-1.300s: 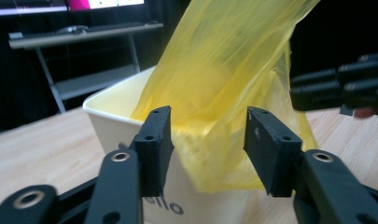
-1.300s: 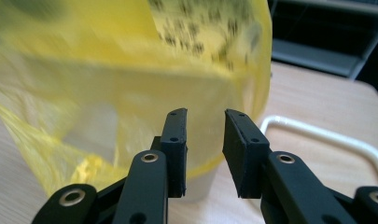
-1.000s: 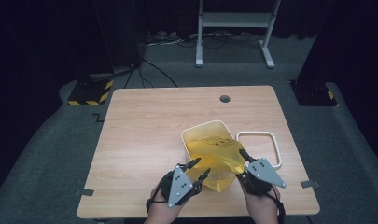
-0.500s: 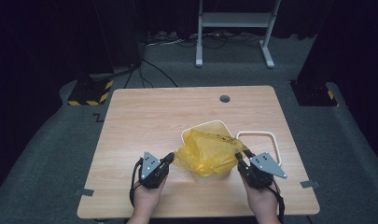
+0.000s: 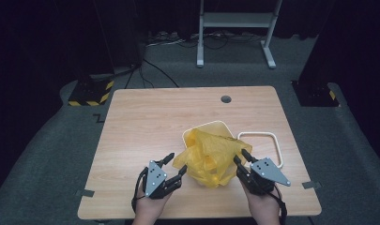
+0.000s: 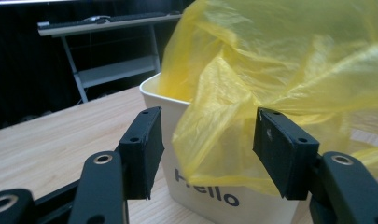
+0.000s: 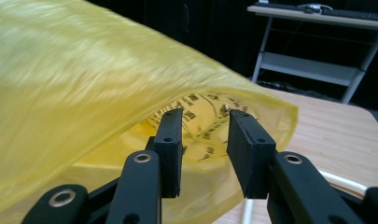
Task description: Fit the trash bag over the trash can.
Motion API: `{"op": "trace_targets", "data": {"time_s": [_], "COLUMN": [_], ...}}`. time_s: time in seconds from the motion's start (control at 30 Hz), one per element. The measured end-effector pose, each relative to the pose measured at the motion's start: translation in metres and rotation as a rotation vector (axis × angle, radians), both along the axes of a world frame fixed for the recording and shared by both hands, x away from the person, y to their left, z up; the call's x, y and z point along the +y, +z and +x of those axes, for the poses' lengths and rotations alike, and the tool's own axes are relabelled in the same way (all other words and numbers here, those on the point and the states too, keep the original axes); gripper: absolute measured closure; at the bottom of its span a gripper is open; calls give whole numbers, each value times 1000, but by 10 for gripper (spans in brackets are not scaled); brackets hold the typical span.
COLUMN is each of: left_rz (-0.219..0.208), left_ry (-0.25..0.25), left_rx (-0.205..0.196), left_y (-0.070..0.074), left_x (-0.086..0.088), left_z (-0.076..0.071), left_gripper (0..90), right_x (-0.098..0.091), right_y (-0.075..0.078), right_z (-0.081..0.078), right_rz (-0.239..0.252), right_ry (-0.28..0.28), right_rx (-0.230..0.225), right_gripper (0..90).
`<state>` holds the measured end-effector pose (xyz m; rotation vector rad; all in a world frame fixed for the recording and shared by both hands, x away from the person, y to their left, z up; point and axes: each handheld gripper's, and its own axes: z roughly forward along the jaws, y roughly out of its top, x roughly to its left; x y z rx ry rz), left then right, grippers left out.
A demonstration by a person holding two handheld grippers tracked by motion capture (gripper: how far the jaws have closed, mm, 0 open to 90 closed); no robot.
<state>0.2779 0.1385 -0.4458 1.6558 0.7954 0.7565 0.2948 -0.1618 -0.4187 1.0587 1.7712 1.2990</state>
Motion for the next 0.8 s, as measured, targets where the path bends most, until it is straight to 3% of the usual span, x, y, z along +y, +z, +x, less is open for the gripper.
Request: {"op": "trace_targets", "data": {"time_s": [0.3,0.47,0.57,0.67,0.7,0.73,0.77,0.8], "left_rz": [-1,23,38,47,48,53,61,55], "left_ry": [0,-10,-26,-41,-48,-59,-58,-52], "left_rx": [-3,-59,-84,-113,-120,-141,-167,-162], "left_y": [0,10,18,28,30,32,34,36], "left_x": [0,-7,-15,-22,-22,-22,-23,-23], "left_z": [-3,-11,-14,-15,-15,-16,-16,-14], "left_gripper": [410,352,325,335,365,455,621,637], "right_x": [6,14,17,17,15,15,14,13], "right_y": [-3,-3,-15,-26,-31,-33,-37,-42], "right_z": [-16,-33,-41,-38,-36,-35,-33,-30], "right_rz": [10,18,-5,-34,-38,-46,-57,-67], "right_ry": [30,60,73,63,59,53,52,50], "right_rx": [6,-10,13,48,59,66,72,87], "right_gripper": [644,640,639,639,639,639,640,639]}}
